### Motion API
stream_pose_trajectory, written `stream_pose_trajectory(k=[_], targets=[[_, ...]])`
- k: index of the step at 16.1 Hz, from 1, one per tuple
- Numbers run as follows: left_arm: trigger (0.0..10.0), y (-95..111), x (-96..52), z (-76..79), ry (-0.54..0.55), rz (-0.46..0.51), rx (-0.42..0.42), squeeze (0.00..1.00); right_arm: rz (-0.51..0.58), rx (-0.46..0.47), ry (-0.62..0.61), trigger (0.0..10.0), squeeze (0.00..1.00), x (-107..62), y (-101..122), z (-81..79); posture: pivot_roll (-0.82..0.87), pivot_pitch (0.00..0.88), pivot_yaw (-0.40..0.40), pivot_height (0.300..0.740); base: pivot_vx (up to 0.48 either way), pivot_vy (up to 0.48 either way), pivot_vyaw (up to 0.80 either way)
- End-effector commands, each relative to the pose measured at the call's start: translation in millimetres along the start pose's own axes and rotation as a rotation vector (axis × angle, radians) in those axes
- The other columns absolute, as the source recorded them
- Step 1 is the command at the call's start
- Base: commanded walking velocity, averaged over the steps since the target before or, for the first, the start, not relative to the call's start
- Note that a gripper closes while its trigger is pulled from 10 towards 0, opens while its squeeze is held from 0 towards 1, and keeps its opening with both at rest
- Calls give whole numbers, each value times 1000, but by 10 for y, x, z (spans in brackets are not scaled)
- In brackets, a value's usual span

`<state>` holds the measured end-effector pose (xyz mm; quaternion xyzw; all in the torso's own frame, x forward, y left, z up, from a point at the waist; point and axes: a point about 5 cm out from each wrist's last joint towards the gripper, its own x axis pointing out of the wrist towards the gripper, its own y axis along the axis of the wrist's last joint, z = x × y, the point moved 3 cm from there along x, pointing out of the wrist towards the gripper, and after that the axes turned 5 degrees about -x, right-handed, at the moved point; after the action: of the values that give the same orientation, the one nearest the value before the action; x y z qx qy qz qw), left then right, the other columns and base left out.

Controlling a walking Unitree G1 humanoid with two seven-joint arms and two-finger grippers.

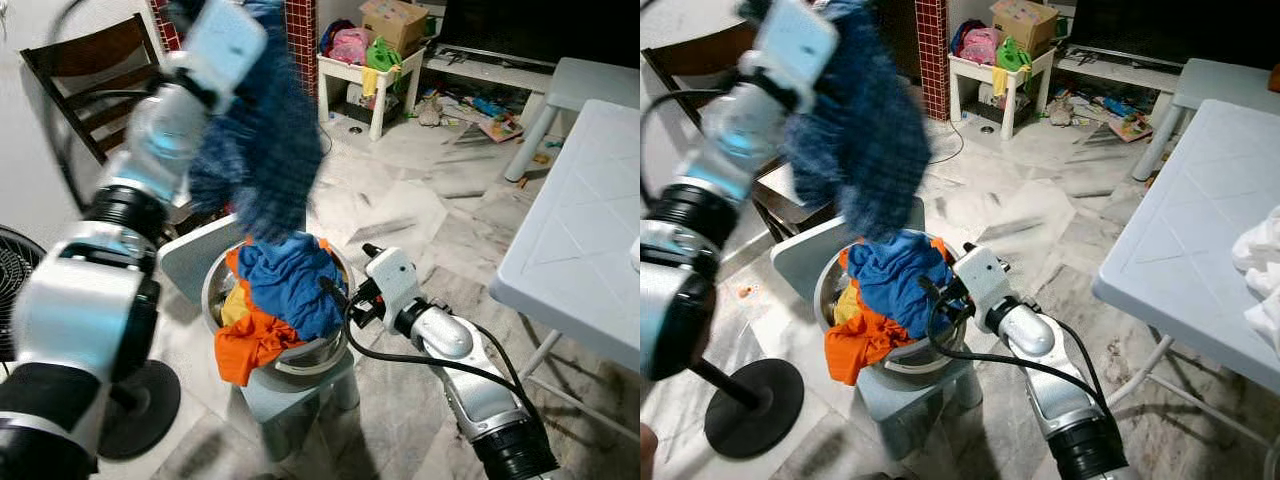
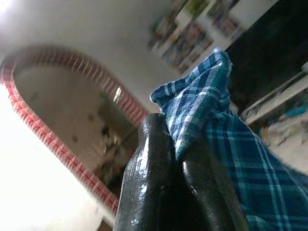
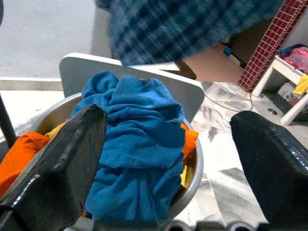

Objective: Hang hanger

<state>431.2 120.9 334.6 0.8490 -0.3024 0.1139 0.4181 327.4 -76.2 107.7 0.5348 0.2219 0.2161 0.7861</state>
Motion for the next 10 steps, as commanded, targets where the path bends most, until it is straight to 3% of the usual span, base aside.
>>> stream_pose_trajectory(k=[1,2,3,4,6,8,10], targets=[[0,-11,-65,118,-31,41,6,0,8,-3,-17,10000,0,-1,42,29,-51,0,84,740,0,0,0],[0,-138,-203,290,-61,39,-7,0,7,-1,-22,10000,0,-7,41,32,-53,4,77,740,0,0,0],[0,-507,-597,609,-95,-45,-84,0,2,2,-19,10000,0,-37,25,22,-52,13,65,740,0,0,0],[0,-651,-777,718,-99,-90,-119,0,-1,1,-16,10000,0,-51,15,20,-52,17,60,740,0,0,0],[0,-1008,-1405,1015,-104,-232,-190,0,-16,0,-7,10000,0,-90,-27,51,-39,27,43,740,0,0,0],[0,-1155,-1890,1174,-77,-344,-257,0,-22,3,-8,10000,0,-96,-39,84,-28,32,31,740,0,0,0],[0,-1150,-2266,1192,-31,-417,-262,0,-24,3,-2,10000,0,-82,-35,85,-9,33,20,740,0,0,0]])
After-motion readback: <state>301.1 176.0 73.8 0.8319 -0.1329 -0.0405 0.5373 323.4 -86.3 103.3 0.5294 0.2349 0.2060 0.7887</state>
